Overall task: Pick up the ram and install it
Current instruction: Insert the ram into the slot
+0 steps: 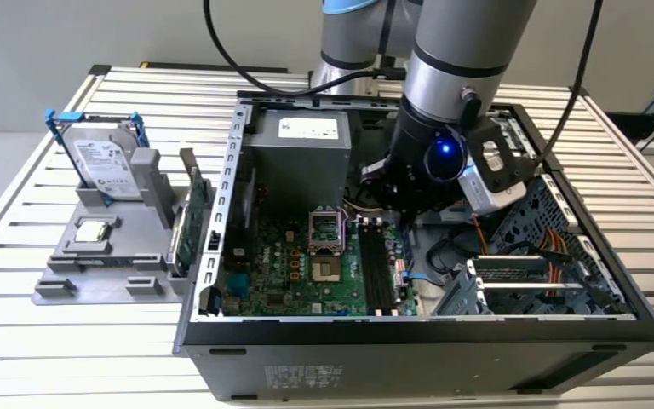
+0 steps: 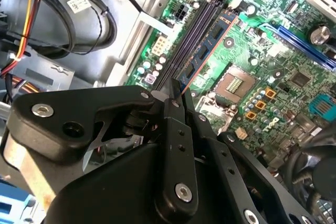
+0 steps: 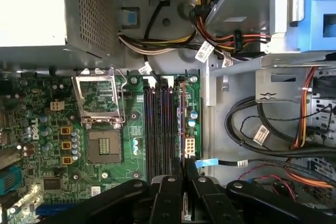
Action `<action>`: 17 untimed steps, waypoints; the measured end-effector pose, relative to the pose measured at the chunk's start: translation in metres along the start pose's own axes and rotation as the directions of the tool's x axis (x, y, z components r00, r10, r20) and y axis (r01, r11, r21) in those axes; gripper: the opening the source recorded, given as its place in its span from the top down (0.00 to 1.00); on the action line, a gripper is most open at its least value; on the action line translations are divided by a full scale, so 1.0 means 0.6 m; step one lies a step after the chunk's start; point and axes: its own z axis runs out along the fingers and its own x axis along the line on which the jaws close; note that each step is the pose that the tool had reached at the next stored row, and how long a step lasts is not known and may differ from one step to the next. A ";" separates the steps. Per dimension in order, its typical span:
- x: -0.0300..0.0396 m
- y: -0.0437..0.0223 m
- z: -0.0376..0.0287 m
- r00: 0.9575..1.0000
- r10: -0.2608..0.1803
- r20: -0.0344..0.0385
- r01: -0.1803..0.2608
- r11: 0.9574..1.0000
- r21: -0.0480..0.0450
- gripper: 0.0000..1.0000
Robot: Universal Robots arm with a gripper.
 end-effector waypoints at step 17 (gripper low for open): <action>-0.003 0.000 0.033 1.000 0.000 0.000 0.000 1.000 0.000 1.00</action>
